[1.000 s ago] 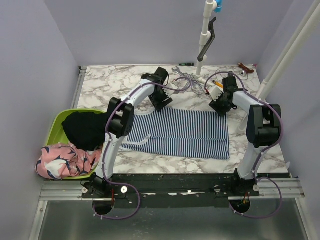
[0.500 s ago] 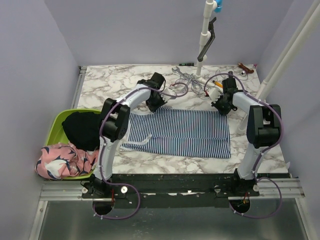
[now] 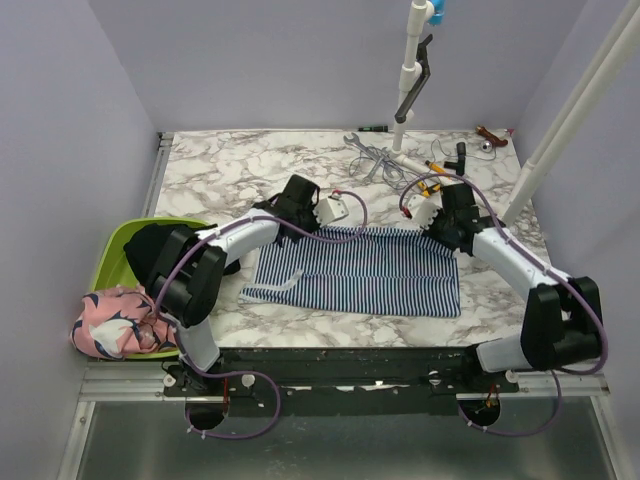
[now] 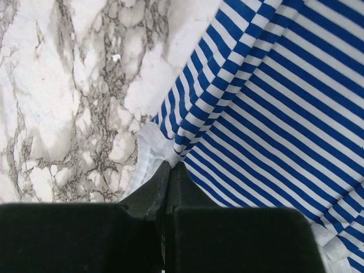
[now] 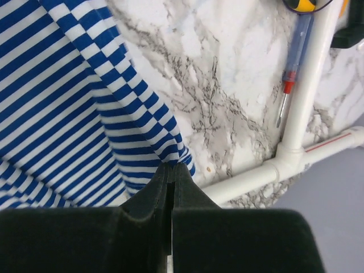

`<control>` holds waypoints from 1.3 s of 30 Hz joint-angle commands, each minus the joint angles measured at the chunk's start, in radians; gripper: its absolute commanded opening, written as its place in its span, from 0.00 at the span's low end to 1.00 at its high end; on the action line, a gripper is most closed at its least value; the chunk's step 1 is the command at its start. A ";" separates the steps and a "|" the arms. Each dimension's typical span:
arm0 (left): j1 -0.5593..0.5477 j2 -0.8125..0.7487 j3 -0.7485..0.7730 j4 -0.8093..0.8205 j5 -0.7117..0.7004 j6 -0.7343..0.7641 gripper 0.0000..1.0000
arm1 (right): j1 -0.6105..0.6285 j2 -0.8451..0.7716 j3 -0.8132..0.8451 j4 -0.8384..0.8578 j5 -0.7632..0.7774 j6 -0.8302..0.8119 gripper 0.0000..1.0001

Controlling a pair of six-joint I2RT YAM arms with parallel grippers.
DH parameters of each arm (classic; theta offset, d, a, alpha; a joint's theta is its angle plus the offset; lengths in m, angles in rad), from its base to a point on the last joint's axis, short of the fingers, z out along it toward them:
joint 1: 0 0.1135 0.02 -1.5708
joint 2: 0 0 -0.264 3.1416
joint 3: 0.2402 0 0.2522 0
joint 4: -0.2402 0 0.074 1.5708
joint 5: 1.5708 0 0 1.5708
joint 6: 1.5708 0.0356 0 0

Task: Fold and stack the mixed laundry pile
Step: Fold the tank top at the center of the board.

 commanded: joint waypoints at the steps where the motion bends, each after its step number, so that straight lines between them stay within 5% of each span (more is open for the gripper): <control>1: -0.042 -0.104 -0.158 0.162 -0.083 0.079 0.00 | 0.055 -0.129 -0.107 -0.015 0.079 -0.074 0.01; 11: -0.062 -0.185 -0.276 0.131 -0.057 0.053 0.00 | 0.131 -0.330 -0.284 -0.048 0.105 -0.171 0.01; 39: -0.101 -0.185 -0.333 -0.061 0.049 0.014 0.00 | 0.149 -0.268 -0.421 0.097 0.196 -0.282 0.01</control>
